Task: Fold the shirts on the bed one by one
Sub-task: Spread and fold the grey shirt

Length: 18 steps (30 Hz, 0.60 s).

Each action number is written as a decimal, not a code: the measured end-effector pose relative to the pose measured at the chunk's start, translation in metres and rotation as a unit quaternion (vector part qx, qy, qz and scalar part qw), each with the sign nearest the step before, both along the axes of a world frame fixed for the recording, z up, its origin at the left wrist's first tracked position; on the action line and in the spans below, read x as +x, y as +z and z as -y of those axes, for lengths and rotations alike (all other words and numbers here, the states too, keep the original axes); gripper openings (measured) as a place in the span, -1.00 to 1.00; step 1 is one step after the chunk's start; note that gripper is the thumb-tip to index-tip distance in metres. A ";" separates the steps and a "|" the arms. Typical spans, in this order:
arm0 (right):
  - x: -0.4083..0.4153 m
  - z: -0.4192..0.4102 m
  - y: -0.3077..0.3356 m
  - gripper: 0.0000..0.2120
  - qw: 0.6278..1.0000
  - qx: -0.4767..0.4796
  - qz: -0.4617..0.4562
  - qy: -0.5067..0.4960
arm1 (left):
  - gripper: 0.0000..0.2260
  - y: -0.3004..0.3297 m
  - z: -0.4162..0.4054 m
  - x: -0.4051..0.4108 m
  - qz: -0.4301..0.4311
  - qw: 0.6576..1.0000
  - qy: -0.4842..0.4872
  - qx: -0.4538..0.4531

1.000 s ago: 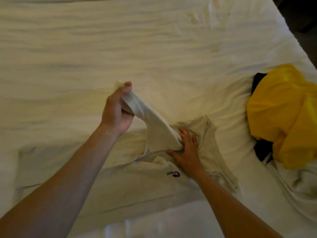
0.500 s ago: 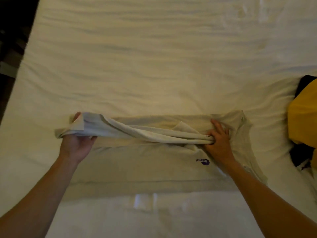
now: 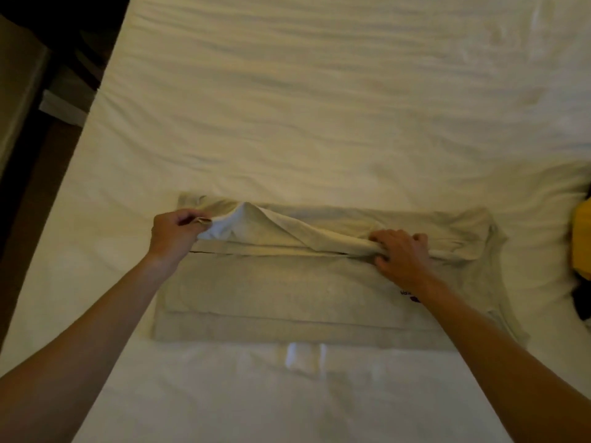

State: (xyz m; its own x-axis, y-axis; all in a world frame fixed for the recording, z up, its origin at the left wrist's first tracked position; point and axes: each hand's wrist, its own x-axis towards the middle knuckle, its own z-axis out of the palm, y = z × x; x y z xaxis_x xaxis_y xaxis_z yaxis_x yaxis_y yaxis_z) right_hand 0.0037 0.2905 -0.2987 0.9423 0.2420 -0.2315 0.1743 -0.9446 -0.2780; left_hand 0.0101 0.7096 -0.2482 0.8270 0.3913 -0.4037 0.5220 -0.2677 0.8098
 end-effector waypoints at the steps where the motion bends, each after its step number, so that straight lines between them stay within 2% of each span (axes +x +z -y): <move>1: -0.001 -0.002 0.001 -0.72 1.000 0.012 0.014 -0.024 | -0.89 0.005 -0.003 0.002 0.015 1.000 0.009 -0.021; 3: -0.008 -0.002 0.008 -0.76 0.996 0.024 0.053 -0.074 | -0.95 0.013 -0.012 0.003 0.038 0.994 0.060 -0.081; 5: -0.021 -0.003 0.013 -0.72 0.992 0.009 0.081 -0.100 | -0.95 0.011 -0.021 -0.003 0.036 0.992 0.091 -0.079; 8: -0.050 -0.020 0.014 -0.47 0.990 -0.024 0.045 -0.128 | -0.96 -0.008 -0.027 -0.019 -0.046 0.997 0.040 0.044; 10: -0.066 -0.042 0.014 -0.30 0.990 -0.002 0.040 -0.136 | -0.82 -0.017 -0.030 -0.023 -0.084 0.983 0.000 0.163; 12: -0.083 -0.079 0.014 -0.26 0.992 0.042 0.073 -0.096 | -0.75 -0.015 -0.032 -0.016 -0.067 0.962 -0.026 0.263; 14: -0.105 -0.130 0.012 -0.35 0.986 0.141 0.085 -0.023 | -0.68 -0.014 -0.032 -0.002 -0.017 0.938 -0.096 0.333; 16: -0.129 -0.187 0.007 -0.41 0.973 0.209 0.045 0.089 | -0.60 -0.015 -0.031 0.016 0.003 0.910 -0.216 0.355; 18: -0.147 -0.240 -0.001 -0.29 0.966 0.180 -0.035 0.183 | -0.53 -0.020 -0.033 0.034 -0.046 0.863 -0.340 0.371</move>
State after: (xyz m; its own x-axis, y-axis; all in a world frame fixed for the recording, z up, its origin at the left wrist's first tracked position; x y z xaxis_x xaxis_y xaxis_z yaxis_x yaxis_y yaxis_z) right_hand -0.1434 0.5303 -0.2996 0.7630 0.6330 -0.1305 0.4479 -0.6634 -0.5994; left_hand 0.0440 0.7428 -0.2677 0.9450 0.0063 -0.3271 0.0923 -0.9643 0.2482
